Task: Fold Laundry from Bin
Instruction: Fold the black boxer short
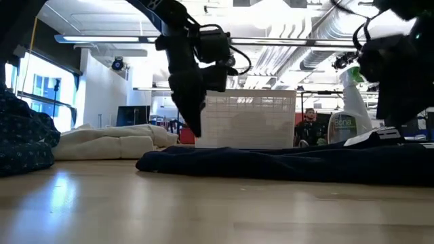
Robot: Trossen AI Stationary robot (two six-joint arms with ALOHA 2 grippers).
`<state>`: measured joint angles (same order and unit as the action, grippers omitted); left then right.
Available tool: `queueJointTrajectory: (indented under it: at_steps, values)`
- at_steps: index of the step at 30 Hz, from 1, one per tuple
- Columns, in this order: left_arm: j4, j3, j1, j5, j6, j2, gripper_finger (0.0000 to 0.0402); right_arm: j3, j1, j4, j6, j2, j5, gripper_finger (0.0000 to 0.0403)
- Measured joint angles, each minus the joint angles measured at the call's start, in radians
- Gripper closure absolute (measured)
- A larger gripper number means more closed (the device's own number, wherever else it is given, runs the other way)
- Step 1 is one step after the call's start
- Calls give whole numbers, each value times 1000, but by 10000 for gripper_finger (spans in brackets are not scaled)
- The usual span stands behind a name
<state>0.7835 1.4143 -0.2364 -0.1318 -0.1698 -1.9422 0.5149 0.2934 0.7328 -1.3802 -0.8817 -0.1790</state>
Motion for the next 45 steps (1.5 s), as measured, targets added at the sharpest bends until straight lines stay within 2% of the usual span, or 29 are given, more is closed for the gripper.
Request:
queueJointTrajectory:
  at_steps: [5,7,10,13,18,20,25,27,30,33,35,41,45]
  values:
    - [94,44,-26,-17,35,39,296,43,51,-12,-15,55,5,232]
    - [69,61,-26,-51,15,57,290,49,71,-14,20,58,-5,231]
    - [-15,79,2,-126,-62,65,287,53,110,-57,186,55,-8,231]
    - [-123,80,42,-133,-120,56,287,53,144,-62,353,27,-13,231]
    - [-168,80,85,-93,-112,38,287,38,159,3,215,-73,-30,231]
    - [-128,80,96,-57,-88,42,287,3,159,-69,180,-104,-32,231]
    - [32,80,103,8,-68,58,299,-122,152,-372,137,-153,-41,235]
    - [64,80,100,9,-68,70,309,-158,150,-449,121,-155,-79,249]
    - [107,80,98,12,-76,84,323,-170,150,-506,129,-147,-124,295]
    - [123,79,98,24,-77,125,336,-148,151,-527,179,-136,-112,365]
    - [121,79,100,29,-75,162,344,-119,158,-533,218,-120,-72,392]
    - [131,79,131,50,-83,289,361,-33,182,-686,330,-76,111,386]
    - [104,62,141,70,-82,331,364,-50,192,-709,295,-63,95,399]
